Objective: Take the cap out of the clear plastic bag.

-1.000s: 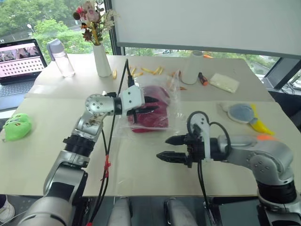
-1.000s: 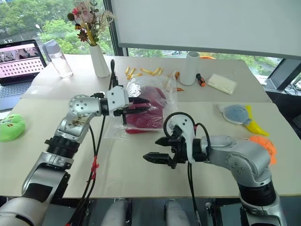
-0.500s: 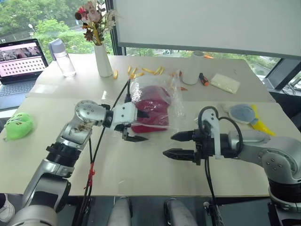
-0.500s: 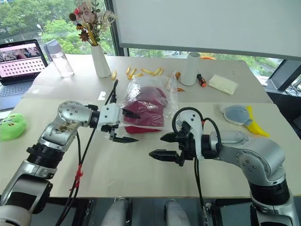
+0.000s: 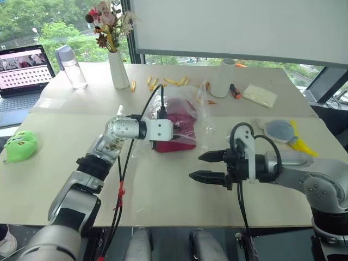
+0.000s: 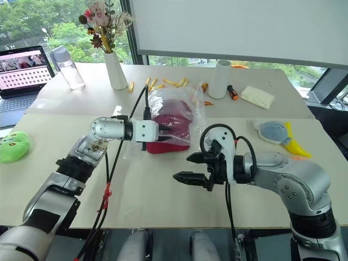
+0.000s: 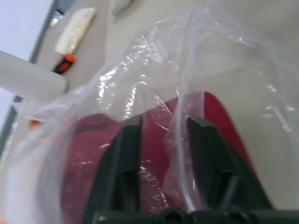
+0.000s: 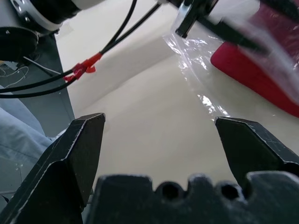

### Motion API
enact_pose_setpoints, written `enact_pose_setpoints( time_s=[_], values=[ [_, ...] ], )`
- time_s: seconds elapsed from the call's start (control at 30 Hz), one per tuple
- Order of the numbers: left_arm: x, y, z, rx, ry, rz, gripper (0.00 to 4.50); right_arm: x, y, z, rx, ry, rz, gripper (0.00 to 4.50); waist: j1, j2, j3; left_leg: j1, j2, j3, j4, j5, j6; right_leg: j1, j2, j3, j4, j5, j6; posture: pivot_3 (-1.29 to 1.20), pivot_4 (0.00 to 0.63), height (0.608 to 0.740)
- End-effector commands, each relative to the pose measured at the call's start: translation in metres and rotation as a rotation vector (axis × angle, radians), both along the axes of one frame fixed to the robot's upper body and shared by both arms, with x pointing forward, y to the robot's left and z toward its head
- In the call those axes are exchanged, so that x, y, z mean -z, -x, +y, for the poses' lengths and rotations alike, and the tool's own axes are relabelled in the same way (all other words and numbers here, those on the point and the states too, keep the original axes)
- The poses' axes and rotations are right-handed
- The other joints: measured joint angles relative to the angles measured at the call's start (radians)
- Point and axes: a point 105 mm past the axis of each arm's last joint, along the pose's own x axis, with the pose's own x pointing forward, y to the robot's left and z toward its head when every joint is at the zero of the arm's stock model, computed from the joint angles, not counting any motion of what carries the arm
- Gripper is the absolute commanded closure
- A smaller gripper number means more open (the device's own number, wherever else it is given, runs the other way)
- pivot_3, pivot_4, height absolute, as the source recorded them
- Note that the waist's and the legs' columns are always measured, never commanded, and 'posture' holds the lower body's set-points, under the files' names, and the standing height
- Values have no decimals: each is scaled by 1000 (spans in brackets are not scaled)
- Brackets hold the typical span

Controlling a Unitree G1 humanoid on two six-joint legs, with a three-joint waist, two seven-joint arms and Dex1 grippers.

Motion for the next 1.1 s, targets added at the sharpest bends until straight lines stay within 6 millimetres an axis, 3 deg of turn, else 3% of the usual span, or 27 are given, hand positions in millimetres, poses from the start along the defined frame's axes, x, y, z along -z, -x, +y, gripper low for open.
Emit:
enact_pose_setpoints(
  time_s=[0.03, 0.13, 0.23, 0.33, 0.5, 0.6, 0.8, 0.93, 1.1],
  values=[
    [-43, -13, -8, -44, 181, -111, 4457, -8, 4, 9, -12, -56, -41, 0, 0, 0, 0, 0, 0, 0, 0, 0, 0, 0, 0, 0, 0, 0, 0, 0, 150, 730],
    [-56, -20, -12, -74, 237, -129, 4457, -8, -3, 15, 38, -101, -33, 0, 0, 0, 0, 0, 0, 0, 1, 0, 0, 0, 0, 0, 0, 0, 1, 0, 150, 730],
    [-65, -26, -21, -88, 257, -153, 4457, 16, -27, 20, 251, -60, 119, 0, -7, -1, -1, 0, 0, 0, 0, 0, 0, 0, 0, 0, 0, 0, 1, 0, 150, 730],
    [-67, -27, -26, -80, 268, -157, 4457, 22, -24, 29, 242, -107, 256, 0, -3, 0, -1, 0, 0, -1, 0, 0, 0, 0, 0, 0, 1, 2, -3, 0, 150, 730],
    [-55, -2, -25, 71, 208, -50, 4457, 12, -19, 30, 216, -102, 226, 0, -4, 0, -1, -2, 0, -1, 0, 0, 0, -1, 0, 0, 1, 2, -3, 0, 150, 730],
    [-48, 10, -15, 126, 167, 59, 3664, 9, -17, 29, 203, -76, 191, 0, -7, 0, -1, -2, 0, -1, -1, 0, 0, -2, 0, 0, 1, 2, -3, 0, 150, 730],
    [-40, 28, 3, 174, 88, 179, 1439, 5, -10, 27, 155, -53, 174, 0, -13, 0, -1, -2, 0, -1, -1, 0, 0, -2, 0, 0, 1, 2, -4, 0, 150, 730],
    [-11, 55, 12, 231, -68, 313, 43, 1, -4, 26, 104, -32, 159, 0, -20, 1, -1, -2, 0, -1, -1, 0, 0, -2, 0, 0, 1, 2, -4, 0, 150, 730],
    [4, 52, 9, 181, -141, 242, 43, 0, -4, 24, 91, -21, 161, 0, -21, 1, -1, -1, 0, -1, 0, 0, 0, -1, 0, -1, 1, 2, -3, 0, 150, 730]
  ],
)
